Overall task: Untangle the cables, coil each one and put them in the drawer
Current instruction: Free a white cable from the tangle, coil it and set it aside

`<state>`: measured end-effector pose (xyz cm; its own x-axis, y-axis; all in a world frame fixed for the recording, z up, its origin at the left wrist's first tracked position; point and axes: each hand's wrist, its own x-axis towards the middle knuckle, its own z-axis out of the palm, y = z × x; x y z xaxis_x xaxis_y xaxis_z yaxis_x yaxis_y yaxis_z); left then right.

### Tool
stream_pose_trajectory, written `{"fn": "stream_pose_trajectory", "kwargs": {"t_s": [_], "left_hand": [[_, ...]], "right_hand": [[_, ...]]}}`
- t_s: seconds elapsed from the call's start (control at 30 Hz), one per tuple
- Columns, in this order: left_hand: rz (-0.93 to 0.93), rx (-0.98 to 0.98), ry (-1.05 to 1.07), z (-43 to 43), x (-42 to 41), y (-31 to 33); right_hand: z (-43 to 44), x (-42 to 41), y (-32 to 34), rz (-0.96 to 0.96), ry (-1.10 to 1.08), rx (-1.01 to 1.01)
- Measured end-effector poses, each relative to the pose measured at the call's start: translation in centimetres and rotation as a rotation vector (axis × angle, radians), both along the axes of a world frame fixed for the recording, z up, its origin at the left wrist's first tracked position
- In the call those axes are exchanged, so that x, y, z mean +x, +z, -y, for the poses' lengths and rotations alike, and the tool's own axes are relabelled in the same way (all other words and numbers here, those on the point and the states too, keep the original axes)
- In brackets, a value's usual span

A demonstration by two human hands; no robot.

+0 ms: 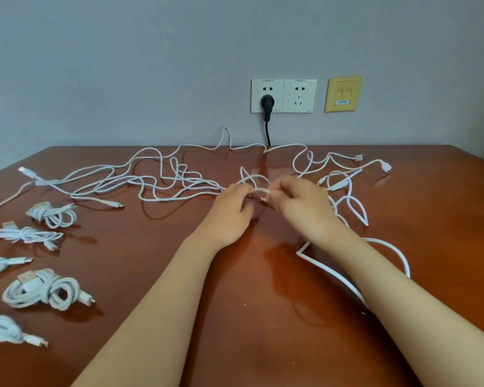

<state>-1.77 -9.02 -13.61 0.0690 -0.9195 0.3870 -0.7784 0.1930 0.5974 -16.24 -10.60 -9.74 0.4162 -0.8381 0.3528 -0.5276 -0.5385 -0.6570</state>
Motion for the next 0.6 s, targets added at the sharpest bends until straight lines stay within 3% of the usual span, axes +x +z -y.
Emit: {"fn": "stream_pose_trajectory", "kwargs": {"t_s": [0.1, 0.17, 0.2, 0.23, 0.33, 0.37, 0.43, 0.5, 0.6], "left_hand": [[-0.146, -0.015, 0.174, 0.4, 0.5, 0.0], [-0.174, -0.012, 0.267, 0.4, 0.6, 0.0], [-0.167, -0.016, 0.304, 0.3, 0.6, 0.1], [-0.158, -0.031, 0.33, 0.2, 0.7, 0.1], [-0.102, -0.102, 0.314, -0.1, 1.0, 0.2], [-0.069, -0.104, 0.285, -0.2, 1.0, 0.1], [0.01, -0.09, 0.218, -0.1, 0.8, -0.1], [0.063, -0.089, 0.154, -0.2, 0.5, 0.0], [-0.013, -0.097, 0.06, -1.0, -0.1, 0.7]], "right_hand": [[-0.1, 0.1, 0.9, 0.646, 0.193, 0.226], [-0.3, 0.0, 1.6, 0.871, 0.041, 0.29], [-0.5, -0.2, 1.9, 0.859, -0.069, 0.286], [-0.4, -0.4, 1.9, 0.717, -0.181, 0.239], [-0.7, -1.0, 1.1, -0.249, -0.414, -0.04], [-1.0, -0.8, 0.7, -0.451, -0.431, -0.123], [-1.5, -0.1, -0.2, -0.578, -0.431, -0.328], [-1.2, 0.9, -0.9, -0.479, -0.399, -0.514], [-2.2, 1.9, -0.6, -0.497, -0.22, -0.474]]}}
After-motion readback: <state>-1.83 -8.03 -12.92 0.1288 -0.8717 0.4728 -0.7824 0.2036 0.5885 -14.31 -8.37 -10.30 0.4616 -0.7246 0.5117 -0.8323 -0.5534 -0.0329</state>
